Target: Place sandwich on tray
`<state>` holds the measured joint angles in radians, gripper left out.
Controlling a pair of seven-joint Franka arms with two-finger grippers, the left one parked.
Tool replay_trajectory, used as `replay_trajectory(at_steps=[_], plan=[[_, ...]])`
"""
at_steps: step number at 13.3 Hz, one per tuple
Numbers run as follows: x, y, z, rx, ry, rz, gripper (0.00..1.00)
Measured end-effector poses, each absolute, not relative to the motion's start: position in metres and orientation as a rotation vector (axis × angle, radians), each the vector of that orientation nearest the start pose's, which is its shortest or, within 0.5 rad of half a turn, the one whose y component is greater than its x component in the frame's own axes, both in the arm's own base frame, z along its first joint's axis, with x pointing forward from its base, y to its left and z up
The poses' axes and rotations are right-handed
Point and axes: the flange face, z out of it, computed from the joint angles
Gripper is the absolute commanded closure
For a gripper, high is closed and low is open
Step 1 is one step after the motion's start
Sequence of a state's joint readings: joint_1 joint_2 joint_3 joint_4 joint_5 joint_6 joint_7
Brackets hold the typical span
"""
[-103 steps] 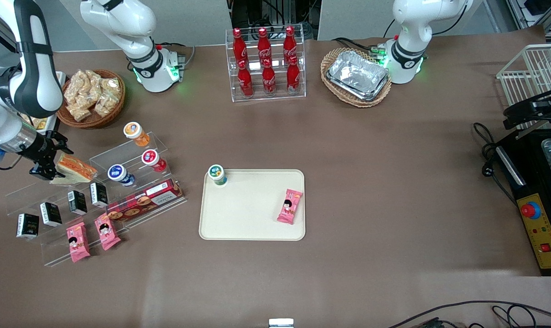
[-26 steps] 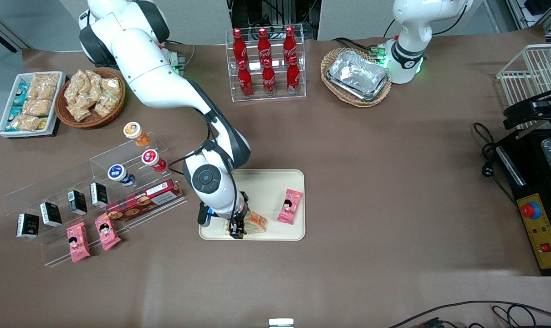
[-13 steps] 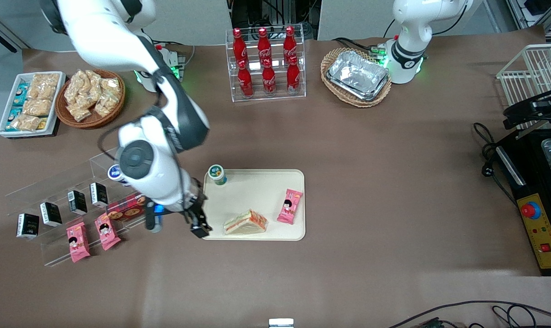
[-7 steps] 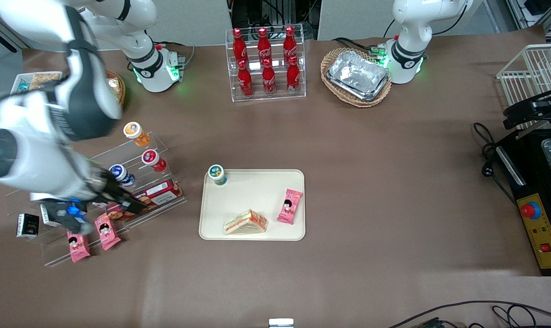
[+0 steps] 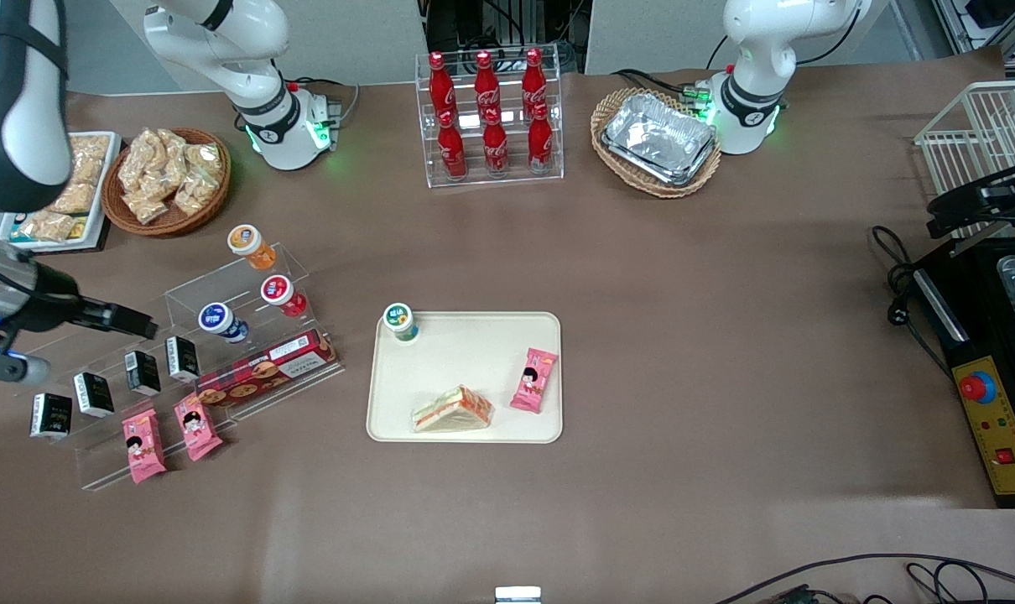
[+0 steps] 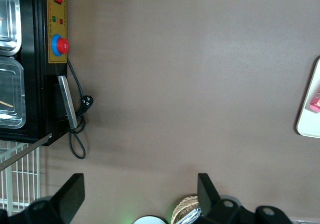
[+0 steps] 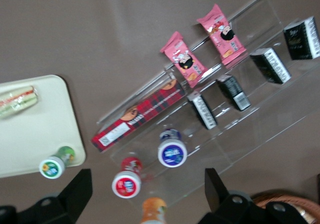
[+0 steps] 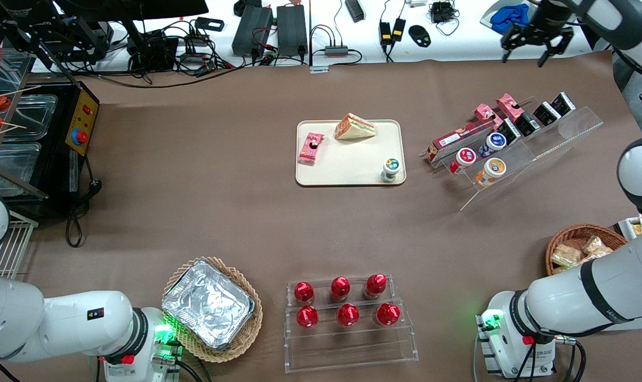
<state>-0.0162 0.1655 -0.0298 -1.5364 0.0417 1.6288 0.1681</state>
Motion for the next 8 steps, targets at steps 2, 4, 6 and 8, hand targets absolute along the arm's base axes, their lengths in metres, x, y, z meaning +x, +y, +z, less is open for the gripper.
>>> replay_trajectory(at_steps=[2, 4, 6, 8], plan=[[0.59, -0.042, 0.548, -3.094, 0.229, 0.078, 0.0], [0.571, -0.044, 0.548, -3.094, 0.186, 0.071, 0.0], [0.558, -0.041, 0.55, -3.094, 0.168, 0.071, 0.0], [0.552, -0.04, 0.552, -3.094, 0.164, 0.071, 0.0]])
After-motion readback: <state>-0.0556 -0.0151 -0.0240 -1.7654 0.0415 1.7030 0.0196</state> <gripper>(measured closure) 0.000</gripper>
